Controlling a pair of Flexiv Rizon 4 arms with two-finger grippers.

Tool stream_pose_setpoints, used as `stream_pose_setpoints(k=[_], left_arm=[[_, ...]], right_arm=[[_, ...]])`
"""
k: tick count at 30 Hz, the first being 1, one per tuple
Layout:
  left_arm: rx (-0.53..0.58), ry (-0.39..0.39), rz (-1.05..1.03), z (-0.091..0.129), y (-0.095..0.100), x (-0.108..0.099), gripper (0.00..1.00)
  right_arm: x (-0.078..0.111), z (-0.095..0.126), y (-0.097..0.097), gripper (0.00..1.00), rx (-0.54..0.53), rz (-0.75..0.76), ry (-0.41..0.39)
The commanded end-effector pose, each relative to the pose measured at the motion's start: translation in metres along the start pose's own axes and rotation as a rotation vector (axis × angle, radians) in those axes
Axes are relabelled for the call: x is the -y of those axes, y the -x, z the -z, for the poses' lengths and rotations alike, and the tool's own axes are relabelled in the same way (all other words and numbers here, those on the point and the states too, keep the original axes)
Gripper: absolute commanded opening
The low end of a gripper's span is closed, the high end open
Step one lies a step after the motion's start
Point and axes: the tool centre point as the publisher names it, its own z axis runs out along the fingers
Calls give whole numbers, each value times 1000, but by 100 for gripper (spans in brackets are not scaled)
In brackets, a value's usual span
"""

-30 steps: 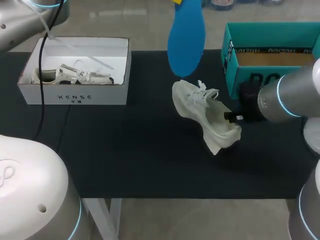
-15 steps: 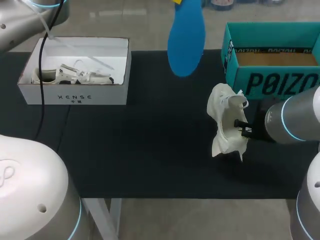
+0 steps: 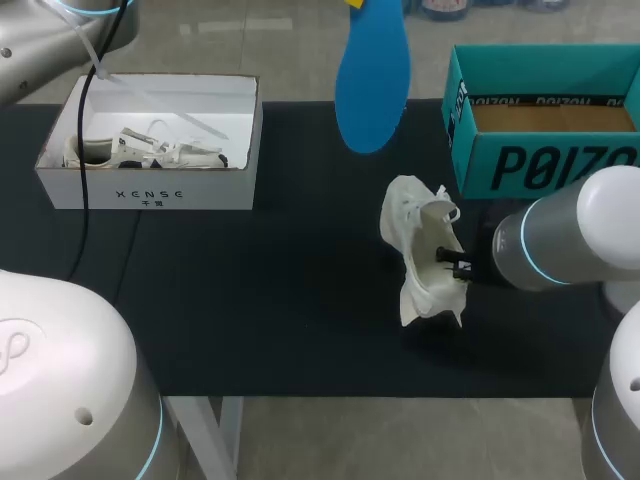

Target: Take the shoe out of the shoebox, open the shoe tongue, remove and reinsert the insole, then place the shoe into the shoebox

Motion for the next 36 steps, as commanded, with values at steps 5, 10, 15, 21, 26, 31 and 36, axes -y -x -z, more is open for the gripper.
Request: stream_pose_setpoints(k=[5, 10, 15, 21, 26, 31, 36], left_arm=[[3, 0, 0, 0, -1, -1, 0], [3, 0, 0, 0, -1, -1, 0], [3, 0, 0, 0, -1, -1, 0], [3, 0, 0, 0, -1, -1, 0], [3, 0, 0, 0, -1, -1, 0], [3, 0, 0, 0, -1, -1, 0], [3, 0, 0, 0, -1, -1, 0]], right_arm=[[15, -14, -9, 0, 25, -34, 0], [21, -18, -13, 0, 30, -38, -10], [27, -23, -14, 100, 36, -56, -35], [16, -6, -14, 100, 35, -76, 19], [1, 16, -18, 100, -3, -86, 59], [-15, 40, -18, 100, -65, -117, 100], [-17, 45, -20, 100, -91, -128, 94]])
